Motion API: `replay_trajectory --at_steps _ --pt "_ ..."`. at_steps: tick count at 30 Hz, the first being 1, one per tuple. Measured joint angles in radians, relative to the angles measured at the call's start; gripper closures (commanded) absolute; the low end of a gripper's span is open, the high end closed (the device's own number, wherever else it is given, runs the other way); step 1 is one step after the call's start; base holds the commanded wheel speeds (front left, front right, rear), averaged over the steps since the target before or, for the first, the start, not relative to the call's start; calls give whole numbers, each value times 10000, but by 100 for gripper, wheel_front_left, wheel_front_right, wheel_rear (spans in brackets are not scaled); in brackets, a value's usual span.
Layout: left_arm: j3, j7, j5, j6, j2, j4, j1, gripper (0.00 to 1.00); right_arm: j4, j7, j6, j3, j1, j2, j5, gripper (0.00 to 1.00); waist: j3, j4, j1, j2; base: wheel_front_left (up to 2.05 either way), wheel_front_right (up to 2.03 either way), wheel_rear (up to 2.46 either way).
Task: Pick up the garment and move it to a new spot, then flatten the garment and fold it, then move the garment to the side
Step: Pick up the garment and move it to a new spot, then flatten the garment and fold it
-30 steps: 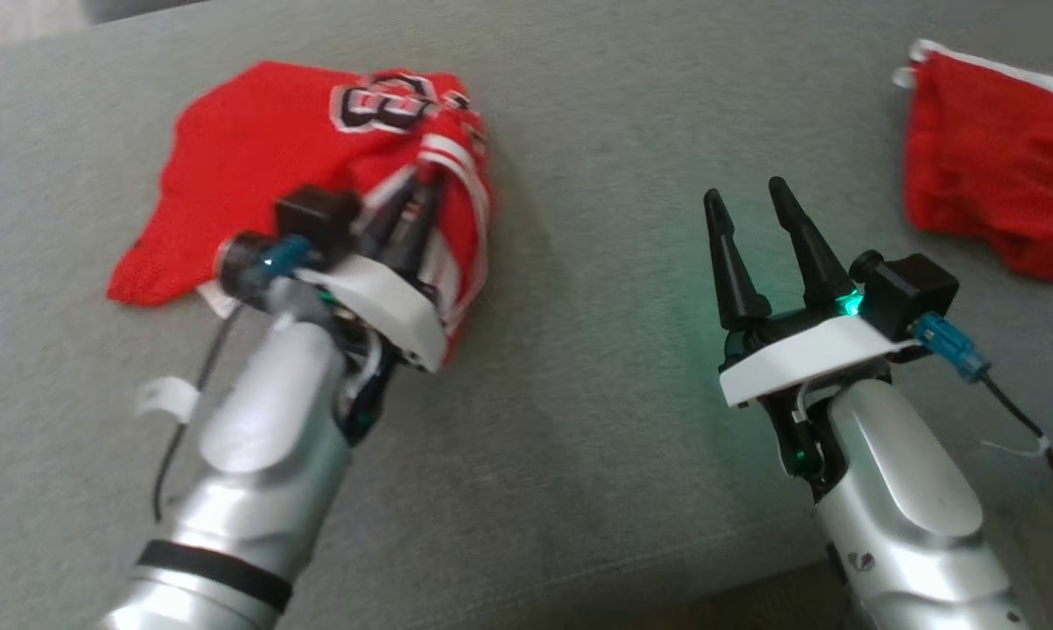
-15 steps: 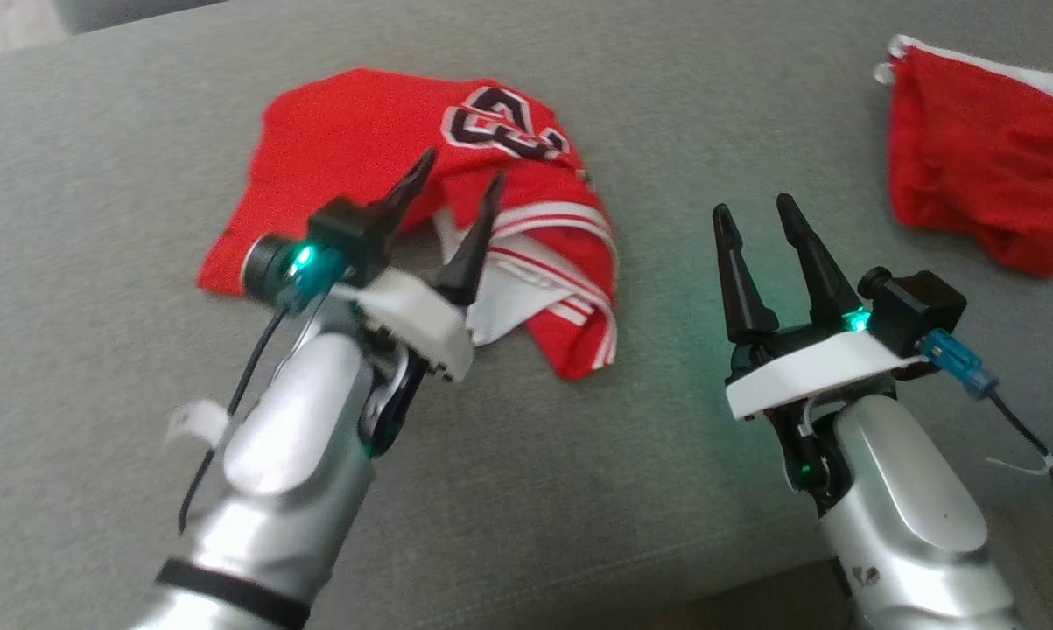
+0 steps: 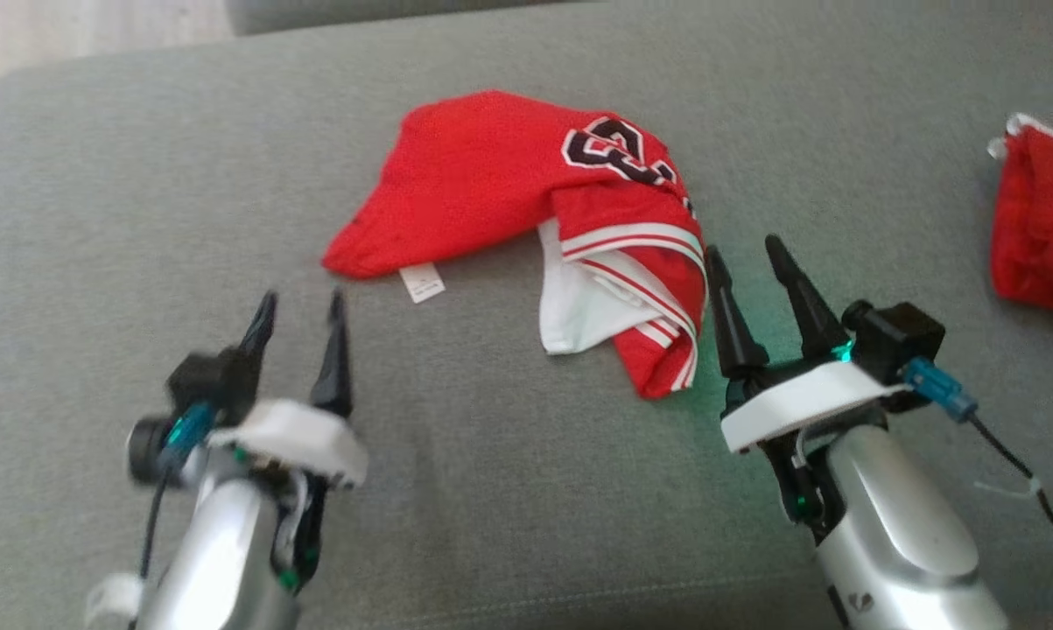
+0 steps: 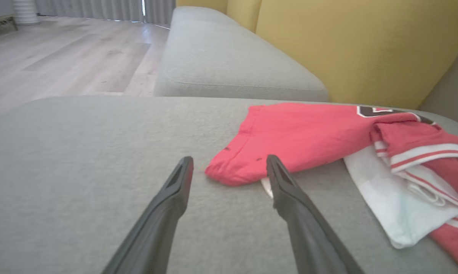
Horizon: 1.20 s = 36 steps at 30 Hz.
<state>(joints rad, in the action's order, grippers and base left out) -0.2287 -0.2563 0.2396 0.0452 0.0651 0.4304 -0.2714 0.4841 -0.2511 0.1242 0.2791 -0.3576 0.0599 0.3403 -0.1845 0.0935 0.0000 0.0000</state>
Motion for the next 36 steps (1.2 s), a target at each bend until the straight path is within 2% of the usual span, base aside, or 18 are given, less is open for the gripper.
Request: replay_trajectory --at_steps 6,15,23,30,36 --pt "1147 0 -309 201 -6 -763 1373 0 180 0 0 33 247 -2 6 0 501 -321 0 0 0 0 0" --pt "2157 0 -665 353 -73 -1358 3025 0 447 0 0 -209 997 -4 -104 0 1141 -410 0 0 0 0 0" --pt "2466 0 -817 343 -136 -1582 3767 0 585 0 0 -742 1638 -10 -355 0 1617 -497 0 0 0 0 0" --pt "2483 0 -892 336 -161 -1634 3848 0 573 0 0 -936 1790 -42 -426 0 1611 -640 0 0 0 0 0" --pt "2213 0 -849 326 -167 -1643 3612 0 451 0 0 -268 1686 -42 -790 0 1287 -940 0 0 0 0 0"
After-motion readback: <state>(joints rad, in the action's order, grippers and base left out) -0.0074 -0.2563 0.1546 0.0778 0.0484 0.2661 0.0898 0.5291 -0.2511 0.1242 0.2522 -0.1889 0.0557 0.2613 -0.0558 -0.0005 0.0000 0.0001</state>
